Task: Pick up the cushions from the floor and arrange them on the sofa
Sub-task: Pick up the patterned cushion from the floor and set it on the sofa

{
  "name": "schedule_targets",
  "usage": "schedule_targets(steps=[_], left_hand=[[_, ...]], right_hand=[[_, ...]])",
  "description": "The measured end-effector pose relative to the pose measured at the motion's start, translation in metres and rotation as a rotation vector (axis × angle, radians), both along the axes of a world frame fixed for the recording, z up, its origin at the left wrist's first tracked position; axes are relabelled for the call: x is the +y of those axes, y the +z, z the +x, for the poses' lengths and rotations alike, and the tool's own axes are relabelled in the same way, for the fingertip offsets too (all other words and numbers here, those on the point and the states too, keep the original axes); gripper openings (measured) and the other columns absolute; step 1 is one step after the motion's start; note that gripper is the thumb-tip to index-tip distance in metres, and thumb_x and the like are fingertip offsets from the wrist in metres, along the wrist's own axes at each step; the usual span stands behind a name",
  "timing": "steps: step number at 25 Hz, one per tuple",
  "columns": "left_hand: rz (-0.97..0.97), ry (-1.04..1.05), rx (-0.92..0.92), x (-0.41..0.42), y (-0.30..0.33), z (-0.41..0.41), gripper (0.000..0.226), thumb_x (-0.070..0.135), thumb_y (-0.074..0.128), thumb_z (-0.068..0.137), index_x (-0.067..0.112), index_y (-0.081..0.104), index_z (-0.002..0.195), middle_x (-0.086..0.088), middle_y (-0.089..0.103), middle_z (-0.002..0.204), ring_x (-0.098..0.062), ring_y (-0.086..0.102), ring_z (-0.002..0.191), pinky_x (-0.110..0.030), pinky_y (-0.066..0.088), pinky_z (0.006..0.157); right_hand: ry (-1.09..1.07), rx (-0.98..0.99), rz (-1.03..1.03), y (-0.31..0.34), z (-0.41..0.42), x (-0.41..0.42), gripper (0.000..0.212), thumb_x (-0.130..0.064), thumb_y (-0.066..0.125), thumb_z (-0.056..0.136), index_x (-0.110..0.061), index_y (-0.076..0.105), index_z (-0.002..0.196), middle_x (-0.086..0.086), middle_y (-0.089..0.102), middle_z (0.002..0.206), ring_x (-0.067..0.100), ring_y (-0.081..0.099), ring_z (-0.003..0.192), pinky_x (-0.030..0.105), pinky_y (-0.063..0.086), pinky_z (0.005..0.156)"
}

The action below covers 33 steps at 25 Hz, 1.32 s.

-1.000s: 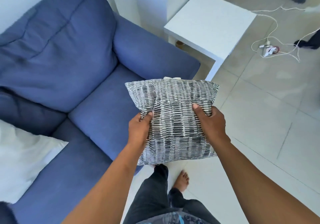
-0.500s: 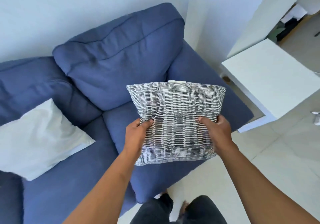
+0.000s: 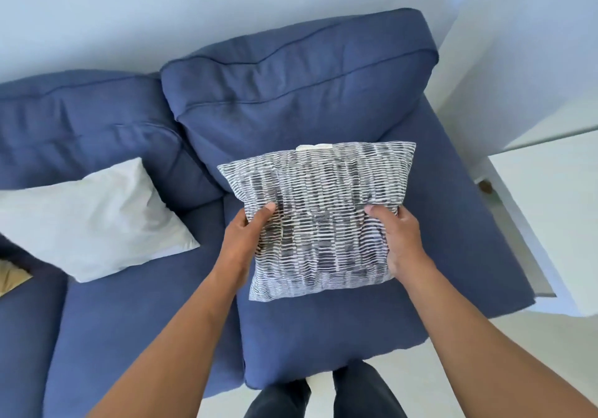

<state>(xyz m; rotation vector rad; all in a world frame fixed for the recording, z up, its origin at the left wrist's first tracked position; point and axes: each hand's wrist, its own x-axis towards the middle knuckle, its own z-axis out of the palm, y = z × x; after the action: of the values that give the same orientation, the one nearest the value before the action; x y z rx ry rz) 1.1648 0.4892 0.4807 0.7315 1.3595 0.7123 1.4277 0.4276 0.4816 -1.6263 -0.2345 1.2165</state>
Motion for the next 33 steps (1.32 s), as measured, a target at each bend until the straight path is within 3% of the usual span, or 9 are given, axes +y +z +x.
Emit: schedule_targets(steps=[9, 13, 19, 21, 23, 25, 28, 30, 33], left_hand=[[0.014, 0.195, 0.139, 0.061, -0.043, 0.031, 0.017, 0.014, 0.074, 0.095, 0.015, 0.077, 0.112, 0.000, 0.083, 0.109, -0.015, 0.079, 0.096, -0.029, 0.060, 0.081], [0.062, 0.235, 0.212, 0.089, -0.073, 0.033, 0.020, 0.017, 0.077, 0.089, 0.017, 0.078, 0.110, 0.002, 0.083, 0.111, -0.017, 0.077, 0.103, -0.034, 0.059, 0.092], [-0.009, 0.100, 0.330, 0.128, -0.126, 0.016, 0.052, 0.022, 0.078, 0.092, 0.011, 0.063, 0.141, -0.001, 0.074, 0.125, -0.013, 0.071, 0.105, -0.021, 0.056, 0.085], [-0.050, 0.107, 0.352, 0.145, -0.128, 0.012, 0.071, 0.029, 0.079, 0.092, 0.014, 0.050, 0.154, -0.006, 0.062, 0.148, -0.020, 0.064, 0.128, -0.035, 0.054, 0.105], [-0.089, 0.177, 0.317, 0.166, -0.121, 0.007, 0.084, 0.031, 0.081, 0.085, 0.017, 0.042, 0.158, -0.005, 0.055, 0.155, -0.024, 0.058, 0.136, -0.042, 0.050, 0.108], [-0.103, 0.217, 0.267, 0.185, -0.116, 0.003, 0.072, 0.032, 0.082, 0.080, 0.018, 0.054, 0.145, -0.001, 0.068, 0.138, -0.019, 0.068, 0.116, -0.036, 0.052, 0.091], [-0.035, 0.164, 0.275, 0.197, -0.102, 0.013, 0.015, 0.017, 0.073, 0.093, 0.017, 0.071, 0.108, 0.000, 0.076, 0.098, -0.009, 0.069, 0.073, -0.036, 0.057, 0.083], [0.046, 0.209, 0.306, 0.194, -0.094, 0.017, 0.016, 0.004, 0.068, 0.096, 0.019, 0.073, 0.093, -0.006, 0.079, 0.099, -0.013, 0.074, 0.080, -0.037, 0.063, 0.087], [0.111, 0.337, 0.283, 0.182, -0.089, 0.009, 0.020, 0.002, 0.068, 0.095, 0.021, 0.074, 0.092, -0.009, 0.079, 0.108, -0.020, 0.074, 0.094, -0.041, 0.064, 0.092]], right_hand=[[0.233, -0.029, -0.003, -0.051, 0.049, 0.091, 0.026, -0.006, 0.082, 0.083, -0.012, 0.073, 0.107, 0.009, 0.080, 0.112, 0.031, 0.076, 0.105, 0.048, 0.060, 0.093], [0.272, -0.074, -0.011, -0.075, 0.055, 0.132, 0.024, -0.001, 0.077, 0.083, -0.018, 0.071, 0.099, -0.001, 0.078, 0.102, 0.020, 0.074, 0.094, 0.036, 0.056, 0.081], [0.421, -0.125, -0.207, -0.113, 0.054, 0.180, 0.060, -0.012, 0.082, 0.087, -0.009, 0.056, 0.141, -0.010, 0.064, 0.108, 0.009, 0.060, 0.095, 0.026, 0.047, 0.077], [0.423, -0.169, -0.218, -0.115, 0.057, 0.190, 0.057, -0.012, 0.081, 0.088, -0.008, 0.056, 0.139, -0.011, 0.063, 0.100, 0.004, 0.060, 0.084, 0.021, 0.047, 0.069], [0.389, -0.209, -0.174, -0.107, 0.061, 0.205, 0.053, -0.010, 0.080, 0.089, -0.009, 0.055, 0.134, -0.013, 0.062, 0.093, -0.003, 0.057, 0.076, 0.013, 0.045, 0.056], [0.326, -0.201, -0.108, -0.098, 0.066, 0.223, 0.060, -0.009, 0.080, 0.088, -0.007, 0.050, 0.140, -0.007, 0.066, 0.106, -0.002, 0.060, 0.081, 0.010, 0.045, 0.054], [0.345, -0.179, -0.109, -0.083, 0.069, 0.242, 0.059, -0.007, 0.080, 0.088, -0.005, 0.054, 0.141, 0.002, 0.067, 0.125, 0.002, 0.065, 0.087, 0.016, 0.049, 0.056], [0.426, -0.224, -0.097, -0.080, 0.074, 0.244, 0.027, -0.004, 0.077, 0.090, -0.010, 0.068, 0.115, 0.003, 0.072, 0.115, 0.003, 0.068, 0.080, 0.018, 0.056, 0.060], [0.438, -0.296, -0.010, -0.081, 0.084, 0.237, 0.020, -0.004, 0.077, 0.091, -0.016, 0.070, 0.105, -0.001, 0.076, 0.107, 0.005, 0.072, 0.086, 0.022, 0.060, 0.076]])
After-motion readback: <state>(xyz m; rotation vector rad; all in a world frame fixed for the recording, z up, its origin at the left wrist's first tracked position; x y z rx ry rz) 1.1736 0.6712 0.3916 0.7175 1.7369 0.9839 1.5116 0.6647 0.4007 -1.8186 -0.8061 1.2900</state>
